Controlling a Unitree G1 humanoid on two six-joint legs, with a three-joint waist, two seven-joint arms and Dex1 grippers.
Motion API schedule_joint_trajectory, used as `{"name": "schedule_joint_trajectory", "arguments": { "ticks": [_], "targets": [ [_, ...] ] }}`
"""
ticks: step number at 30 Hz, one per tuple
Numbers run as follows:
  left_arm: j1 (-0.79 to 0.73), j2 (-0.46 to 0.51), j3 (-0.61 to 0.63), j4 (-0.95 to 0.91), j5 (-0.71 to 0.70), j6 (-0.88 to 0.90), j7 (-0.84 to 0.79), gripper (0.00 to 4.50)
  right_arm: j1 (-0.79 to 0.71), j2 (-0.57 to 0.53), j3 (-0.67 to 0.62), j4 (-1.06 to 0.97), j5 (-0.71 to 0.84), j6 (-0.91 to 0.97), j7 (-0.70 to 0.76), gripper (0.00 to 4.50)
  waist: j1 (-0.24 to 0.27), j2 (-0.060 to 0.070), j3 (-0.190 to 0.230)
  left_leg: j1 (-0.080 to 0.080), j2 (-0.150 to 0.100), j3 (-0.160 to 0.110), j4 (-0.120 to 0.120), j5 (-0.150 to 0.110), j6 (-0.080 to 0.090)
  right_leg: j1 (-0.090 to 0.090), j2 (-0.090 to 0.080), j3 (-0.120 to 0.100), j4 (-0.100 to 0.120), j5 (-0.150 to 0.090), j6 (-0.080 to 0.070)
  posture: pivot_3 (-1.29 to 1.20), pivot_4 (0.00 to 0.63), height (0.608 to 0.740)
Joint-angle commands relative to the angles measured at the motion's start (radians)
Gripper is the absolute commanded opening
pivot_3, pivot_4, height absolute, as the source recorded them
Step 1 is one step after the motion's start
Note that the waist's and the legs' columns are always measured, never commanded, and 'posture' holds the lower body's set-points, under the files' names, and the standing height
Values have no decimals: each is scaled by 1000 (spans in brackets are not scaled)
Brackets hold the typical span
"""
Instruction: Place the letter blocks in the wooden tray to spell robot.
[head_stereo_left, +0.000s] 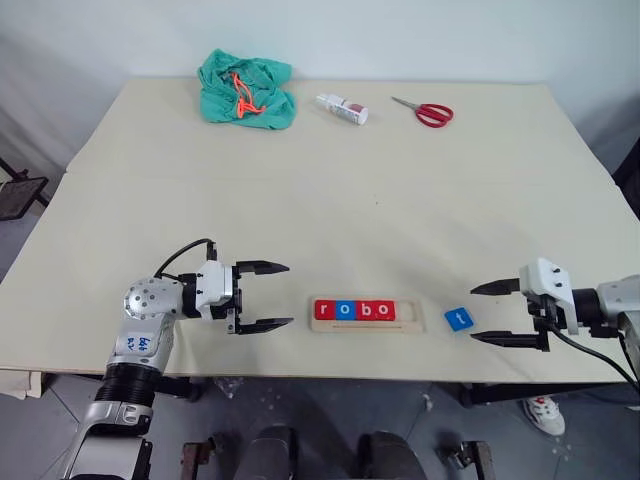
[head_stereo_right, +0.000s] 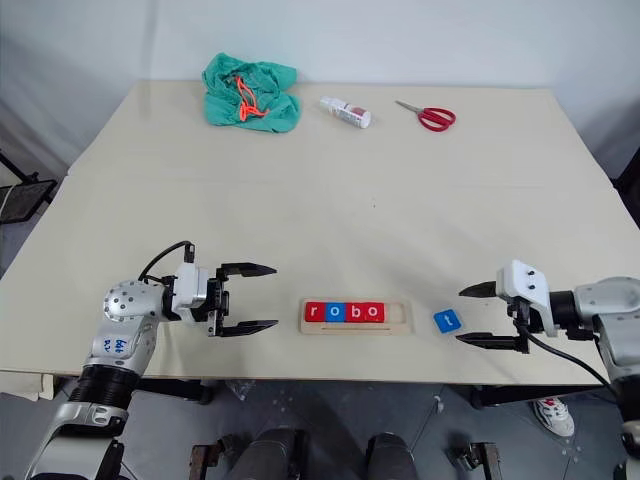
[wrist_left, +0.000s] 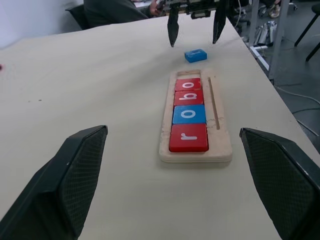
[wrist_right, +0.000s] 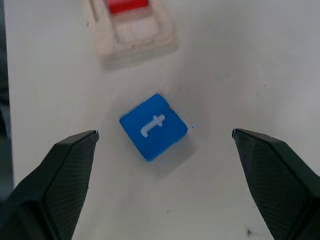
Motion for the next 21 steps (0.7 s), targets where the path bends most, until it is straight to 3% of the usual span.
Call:
{"name": "schedule_joint_trajectory", "arguments": {
  "ticks": [1,20,21],
  "targets": [
    [21,14,18,-48,-10,4,17,4500,-50,-11,34,78,-48,-99,58,4479,1,0,0,0,0,0,0,0,0,0,0,0,0,0,0,0,150,740],
    [53,32,22,-119,-8,31,65,4500,-191,89,147,273,-96,-292,107,4479,-5,0,0,0,2,0,1,0,0,0,1,0,0,0,0,0,150,740],
    [53,32,23,-120,-8,32,67,4500,-195,93,148,279,-95,-299,112,4307,-6,0,0,1,2,0,1,0,0,0,1,0,0,0,0,0,150,740]
  ]
}}
